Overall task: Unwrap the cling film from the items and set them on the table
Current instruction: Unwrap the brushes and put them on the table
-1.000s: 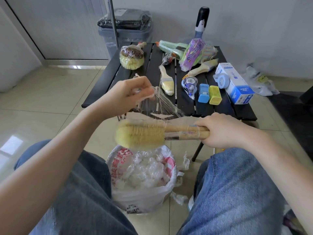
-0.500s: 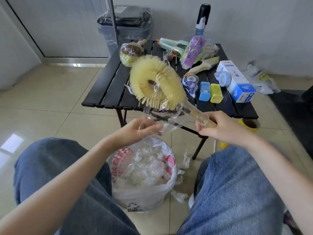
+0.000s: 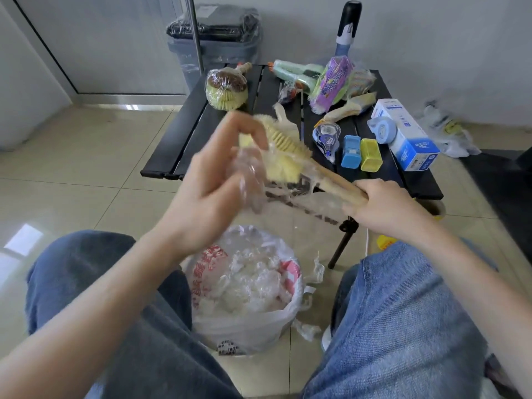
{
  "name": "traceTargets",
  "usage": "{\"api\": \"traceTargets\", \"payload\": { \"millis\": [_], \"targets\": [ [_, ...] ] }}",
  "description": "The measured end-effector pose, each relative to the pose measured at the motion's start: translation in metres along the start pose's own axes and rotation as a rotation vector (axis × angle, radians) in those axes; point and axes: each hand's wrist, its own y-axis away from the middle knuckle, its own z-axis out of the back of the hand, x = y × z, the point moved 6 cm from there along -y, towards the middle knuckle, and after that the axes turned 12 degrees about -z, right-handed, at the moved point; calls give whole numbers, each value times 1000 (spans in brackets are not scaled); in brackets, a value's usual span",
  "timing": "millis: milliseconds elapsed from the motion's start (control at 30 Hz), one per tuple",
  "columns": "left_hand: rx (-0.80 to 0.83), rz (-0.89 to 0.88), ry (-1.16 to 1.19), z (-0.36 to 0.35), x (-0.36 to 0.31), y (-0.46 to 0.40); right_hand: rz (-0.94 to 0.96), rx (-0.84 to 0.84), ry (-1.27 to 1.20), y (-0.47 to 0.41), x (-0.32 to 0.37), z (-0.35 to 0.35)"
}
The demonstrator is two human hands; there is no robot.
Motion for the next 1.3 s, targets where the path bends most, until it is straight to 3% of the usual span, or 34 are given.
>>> {"api": "traceTargets", "payload": {
  "millis": [200,333,400,500,700,767,967,1133,1300],
  "targets": [
    [-15,113,-246,17,15,-33,113,-124,265,18,13,2],
    [104,192,-518,18,56,-39,192,-164,455,30,25,9],
    [82,227,-487,24,73,-36,207,-158,479,32,23,13],
    [-24,360,-357,36,92,-20,196,-69,270,26,7,20],
    [-43,445,-89,35,116,16,170,211,-87,16,-10,10],
    [19,489,-65,29,120,27,156,262,-192,15,-9,5],
    [411,668,-30,-18,128,69,-45,502,-658,16,4,-20],
    [587,600,-191,-36,138,89,-135,558,-846,15,21,-41],
    [637,560,-318,-38,144,103,-140,597,-955,12,42,-50]
  ]
}}
